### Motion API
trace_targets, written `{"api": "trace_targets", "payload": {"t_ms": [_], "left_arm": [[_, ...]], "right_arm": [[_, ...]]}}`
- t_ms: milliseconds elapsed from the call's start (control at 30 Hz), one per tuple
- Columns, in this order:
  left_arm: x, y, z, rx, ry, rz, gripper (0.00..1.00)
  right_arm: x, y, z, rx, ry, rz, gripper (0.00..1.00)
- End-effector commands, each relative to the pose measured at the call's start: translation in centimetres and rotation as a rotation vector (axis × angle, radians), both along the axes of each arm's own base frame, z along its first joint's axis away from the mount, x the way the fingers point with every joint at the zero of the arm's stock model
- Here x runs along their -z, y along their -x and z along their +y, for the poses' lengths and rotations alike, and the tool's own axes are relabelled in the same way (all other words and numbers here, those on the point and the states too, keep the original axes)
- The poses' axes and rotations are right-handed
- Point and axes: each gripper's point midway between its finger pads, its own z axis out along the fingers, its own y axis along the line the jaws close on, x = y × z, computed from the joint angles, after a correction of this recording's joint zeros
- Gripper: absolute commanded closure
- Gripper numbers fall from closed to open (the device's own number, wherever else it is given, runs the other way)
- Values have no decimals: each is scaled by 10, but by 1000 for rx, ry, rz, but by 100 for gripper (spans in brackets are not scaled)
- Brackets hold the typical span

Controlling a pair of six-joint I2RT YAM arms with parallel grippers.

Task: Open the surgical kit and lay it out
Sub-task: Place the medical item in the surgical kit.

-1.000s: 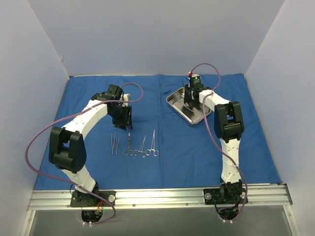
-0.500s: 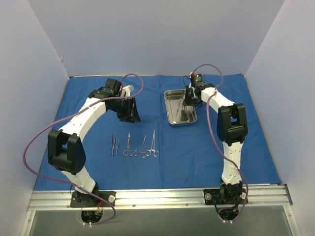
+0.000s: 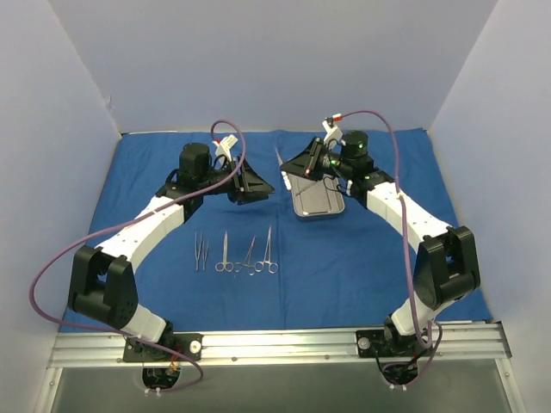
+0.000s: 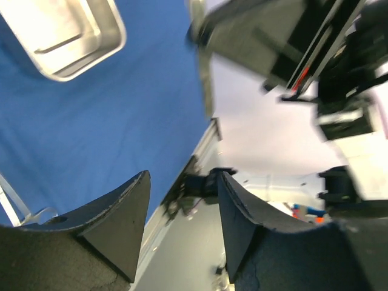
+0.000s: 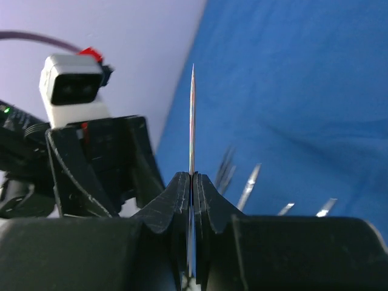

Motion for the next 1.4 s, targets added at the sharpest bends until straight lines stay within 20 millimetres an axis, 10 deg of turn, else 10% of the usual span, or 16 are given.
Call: {"api": "trace_targets", "payload": {"t_ms": [0, 867, 1233, 1367], "left_arm": [[-59, -2, -14, -9, 190, -111, 42], [-46, 1, -36, 7, 204, -92, 45], [-38, -6, -41, 23, 227, -77, 98], [-43, -5, -35, 10, 234, -98, 98]], "right_arm": [[-43, 21, 25, -91, -208, -38, 100], [-57, 45, 38, -137, -291, -22, 100], [-61, 52, 52, -163, -337, -1, 100], [-60, 51, 56, -180, -338, -1, 93]]}}
